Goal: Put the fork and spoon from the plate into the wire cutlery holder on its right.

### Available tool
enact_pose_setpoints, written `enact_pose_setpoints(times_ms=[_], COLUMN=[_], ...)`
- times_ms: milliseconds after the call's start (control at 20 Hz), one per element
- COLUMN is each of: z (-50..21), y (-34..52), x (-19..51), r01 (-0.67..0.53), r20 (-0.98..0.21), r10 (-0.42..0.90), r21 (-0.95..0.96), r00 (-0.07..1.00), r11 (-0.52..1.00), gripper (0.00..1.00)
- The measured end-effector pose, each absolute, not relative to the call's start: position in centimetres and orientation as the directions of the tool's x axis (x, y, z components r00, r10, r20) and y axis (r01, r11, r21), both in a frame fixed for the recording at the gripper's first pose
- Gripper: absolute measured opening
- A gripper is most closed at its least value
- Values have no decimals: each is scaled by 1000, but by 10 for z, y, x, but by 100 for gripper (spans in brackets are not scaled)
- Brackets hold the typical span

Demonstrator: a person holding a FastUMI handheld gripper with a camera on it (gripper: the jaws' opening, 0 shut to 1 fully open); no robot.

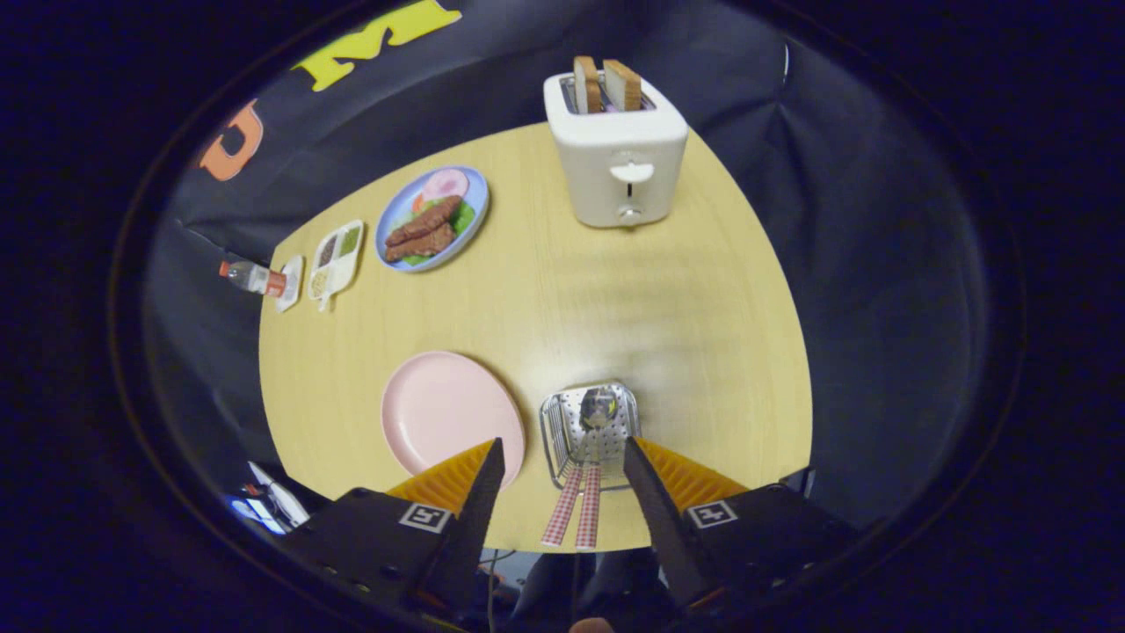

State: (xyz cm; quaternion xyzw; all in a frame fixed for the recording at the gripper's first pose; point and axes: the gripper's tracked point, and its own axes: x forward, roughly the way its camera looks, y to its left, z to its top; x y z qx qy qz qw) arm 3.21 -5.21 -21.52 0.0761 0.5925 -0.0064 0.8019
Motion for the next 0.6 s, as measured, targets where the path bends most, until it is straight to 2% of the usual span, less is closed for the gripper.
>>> enact_pose_setpoints(times_ms=[50,150,350,600], z=[-205,-189,-149,-93], y=[-50,-48,-41,-27], x=[38,48,52,39], r01=[95,92,79,31], r20=[-930,-879,-754,-539], r10=[85,80,72,80], r21=[127,139,162,194], r00=[358,470,652,838], r11=[987,986,984,981], gripper=[86,91,95,95])
